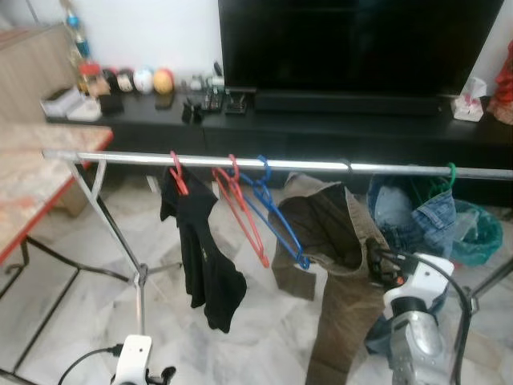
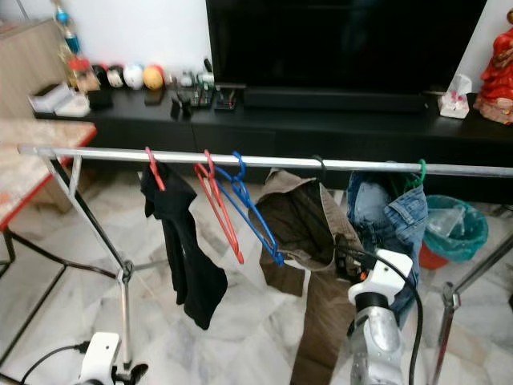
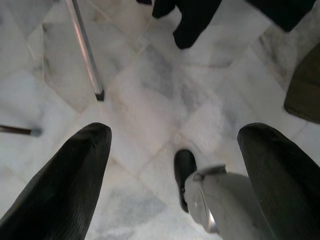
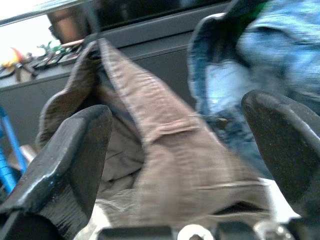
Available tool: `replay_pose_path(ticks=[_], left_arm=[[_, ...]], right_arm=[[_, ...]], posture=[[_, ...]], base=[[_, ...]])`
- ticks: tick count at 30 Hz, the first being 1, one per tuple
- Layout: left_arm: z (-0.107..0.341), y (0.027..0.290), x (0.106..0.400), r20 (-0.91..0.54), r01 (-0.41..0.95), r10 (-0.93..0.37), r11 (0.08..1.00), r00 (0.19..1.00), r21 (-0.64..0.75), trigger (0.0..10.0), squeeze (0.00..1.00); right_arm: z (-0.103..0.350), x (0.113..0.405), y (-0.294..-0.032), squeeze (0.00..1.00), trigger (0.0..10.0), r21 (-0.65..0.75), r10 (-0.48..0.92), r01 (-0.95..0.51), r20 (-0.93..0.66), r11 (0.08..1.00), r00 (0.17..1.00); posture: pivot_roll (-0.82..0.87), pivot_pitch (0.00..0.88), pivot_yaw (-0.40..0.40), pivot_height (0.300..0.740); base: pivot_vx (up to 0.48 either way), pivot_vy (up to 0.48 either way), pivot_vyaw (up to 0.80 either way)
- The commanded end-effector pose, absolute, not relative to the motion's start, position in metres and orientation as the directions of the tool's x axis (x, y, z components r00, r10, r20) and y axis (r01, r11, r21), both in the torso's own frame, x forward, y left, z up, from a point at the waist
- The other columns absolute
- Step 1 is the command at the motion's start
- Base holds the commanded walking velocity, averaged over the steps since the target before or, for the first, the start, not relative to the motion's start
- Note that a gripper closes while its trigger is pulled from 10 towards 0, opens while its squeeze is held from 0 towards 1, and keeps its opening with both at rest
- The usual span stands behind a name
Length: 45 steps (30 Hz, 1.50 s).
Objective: Hang hanger
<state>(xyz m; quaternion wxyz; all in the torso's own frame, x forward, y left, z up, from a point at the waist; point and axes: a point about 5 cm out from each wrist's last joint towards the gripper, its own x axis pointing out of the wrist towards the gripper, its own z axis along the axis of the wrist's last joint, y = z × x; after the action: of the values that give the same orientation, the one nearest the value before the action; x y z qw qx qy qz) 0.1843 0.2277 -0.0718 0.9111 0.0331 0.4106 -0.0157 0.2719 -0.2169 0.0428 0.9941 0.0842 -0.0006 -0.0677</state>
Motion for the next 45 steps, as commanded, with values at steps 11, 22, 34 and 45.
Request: replay_pose_path(ticks=[11, 22, 34, 45], left_arm=[[-0.073, 0.228, 0.181, -0.750, 0.048, -0.007, 0.998, 0.661, 0.034, 10.0, 0.00], [-0.074, 0.228, 0.179, -0.757, 0.060, -0.012, 0.998, 0.654, 0.037, 10.0, 0.00], [-0.074, 0.227, 0.180, -0.755, 0.058, -0.014, 0.998, 0.655, 0.032, 10.0, 0.00], [-0.075, 0.226, 0.179, -0.756, 0.056, -0.014, 0.998, 0.654, 0.031, 10.0, 0.00]], right_arm=[[0.081, 0.291, -0.234, 0.00, 10.0, 0.150, -0.149, 0.132, 0.109, 0.980, 0.983], [0.070, 0.286, -0.220, 0.00, 10.0, 0.155, -0.123, 0.111, 0.071, 0.982, 0.990], [0.072, 0.288, -0.221, 0.00, 10.0, 0.150, -0.128, 0.116, 0.073, 0.982, 0.989], [0.068, 0.288, -0.217, 0.00, 10.0, 0.151, -0.118, 0.108, 0.059, 0.983, 0.991]], posture=[[0.03, 0.000, 0.011, 0.740], [0.03, 0.000, 0.013, 0.740], [0.03, 0.000, 0.012, 0.740], [0.04, 0.000, 0.011, 0.740]], base=[[0.000, 0.000, 0.00], [0.000, 0.000, 0.00], [0.162, 0.000, 0.00], [0.293, 0.000, 0.00]])
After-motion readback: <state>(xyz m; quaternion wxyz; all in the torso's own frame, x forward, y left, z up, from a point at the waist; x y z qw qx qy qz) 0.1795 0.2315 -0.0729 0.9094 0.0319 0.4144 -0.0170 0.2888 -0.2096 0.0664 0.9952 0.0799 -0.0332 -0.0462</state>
